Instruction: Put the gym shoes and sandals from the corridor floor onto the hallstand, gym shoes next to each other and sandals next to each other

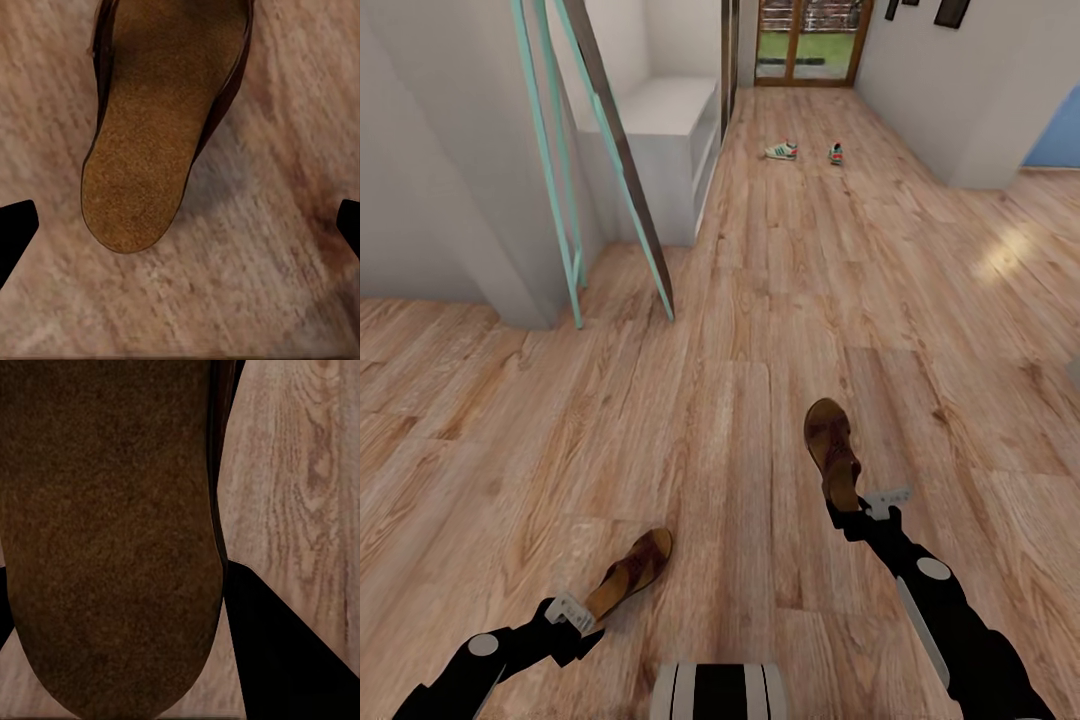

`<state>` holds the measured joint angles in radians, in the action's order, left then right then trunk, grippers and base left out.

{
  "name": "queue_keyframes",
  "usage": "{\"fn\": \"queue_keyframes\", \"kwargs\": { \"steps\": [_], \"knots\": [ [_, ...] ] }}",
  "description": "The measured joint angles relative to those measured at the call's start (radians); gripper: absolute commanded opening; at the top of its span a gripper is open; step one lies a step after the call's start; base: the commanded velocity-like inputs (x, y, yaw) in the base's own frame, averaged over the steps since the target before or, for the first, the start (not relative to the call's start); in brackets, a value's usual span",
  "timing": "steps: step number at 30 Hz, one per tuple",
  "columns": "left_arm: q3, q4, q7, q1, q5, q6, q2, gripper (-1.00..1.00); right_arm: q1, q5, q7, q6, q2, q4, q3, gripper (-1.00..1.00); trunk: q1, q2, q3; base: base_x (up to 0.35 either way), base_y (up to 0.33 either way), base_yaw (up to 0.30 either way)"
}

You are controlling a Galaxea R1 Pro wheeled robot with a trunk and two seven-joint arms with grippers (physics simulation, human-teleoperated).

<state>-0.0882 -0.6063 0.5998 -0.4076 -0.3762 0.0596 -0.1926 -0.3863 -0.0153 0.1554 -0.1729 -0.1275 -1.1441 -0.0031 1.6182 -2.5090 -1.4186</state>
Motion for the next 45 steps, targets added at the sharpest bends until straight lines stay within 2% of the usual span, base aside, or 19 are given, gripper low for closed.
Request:
{"fn": "queue_keyframes", "kwargs": {
  "steps": [6, 13, 26, 30, 31, 34, 35, 36, 41, 45],
  "knots": [
    [-0.003, -0.010, -0.016, -0.006, 0.000, 0.000, -0.003, 1.00, 0.000, 0.000, 0.000, 0.000, 0.000, -0.002, 0.000, -1.00, 0.003, -0.001, -0.023, 0.000, 0.000, 0.000],
    [0.001, -0.027, -0.076, -0.019, 0.000, -0.005, 0.002, 1.00, 0.000, 0.000, 0.000, -0.001, 0.002, -0.002, 0.000, -1.00, 0.003, -0.001, -0.023, 0.000, 0.000, 0.000],
    [0.004, -0.086, -0.089, -0.024, -0.005, -0.009, 0.019, 1.00, 0.000, 0.001, 0.000, -0.002, 0.001, -0.002, 0.000, -1.00, 0.003, -0.001, -0.023, 0.000, 0.000, 0.000],
    [0.004, -0.089, -0.084, -0.025, -0.045, -0.008, 0.031, 1.00, 0.000, 0.001, 0.000, -0.002, 0.002, -0.001, 0.000, -1.00, 0.003, -0.001, -0.023, 0.000, 0.000, 0.000],
    [0.004, -0.089, -0.082, -0.025, -0.074, -0.006, 0.036, 1.00, 0.000, 0.001, 0.000, -0.001, 0.002, -0.001, 0.000, -1.00, 0.003, -0.001, -0.023, 0.000, 0.000, 0.000],
    [0.005, -0.089, -0.067, -0.025, -0.124, -0.004, 0.040, 1.00, 0.000, 0.001, 0.000, 0.000, 0.002, 0.001, 0.000, -1.00, 0.003, -0.001, -0.023, 0.000, 0.000, 0.000],
    [0.010, -0.091, -0.033, -0.026, -0.173, -0.005, 0.039, 1.00, 0.000, 0.001, 0.000, 0.000, 0.002, 0.003, 0.000, -1.00, 0.003, -0.001, -0.023, 0.000, 0.000, 0.000],
    [0.012, -0.094, -0.015, -0.027, -0.188, -0.006, 0.036, 1.00, 0.000, 0.001, 0.000, 0.000, 0.002, 0.003, 0.000, -1.00, 0.003, -0.001, -0.023, 0.000, 0.000, 0.000],
    [0.016, -0.139, 0.042, -0.040, -0.216, -0.009, 0.022, 1.00, 0.000, 0.001, 0.000, 0.000, 0.002, 0.004, 0.000, -1.00, 0.003, -0.001, -0.023, 0.000, 0.000, 0.000],
    [0.016, -0.156, 0.048, -0.041, -0.239, -0.010, 0.021, 1.00, 0.000, 0.001, 0.000, 0.000, 0.003, 0.003, 0.000, -1.00, 0.003, -0.001, -0.023, 0.000, 0.000, 0.000]
  ]
}}
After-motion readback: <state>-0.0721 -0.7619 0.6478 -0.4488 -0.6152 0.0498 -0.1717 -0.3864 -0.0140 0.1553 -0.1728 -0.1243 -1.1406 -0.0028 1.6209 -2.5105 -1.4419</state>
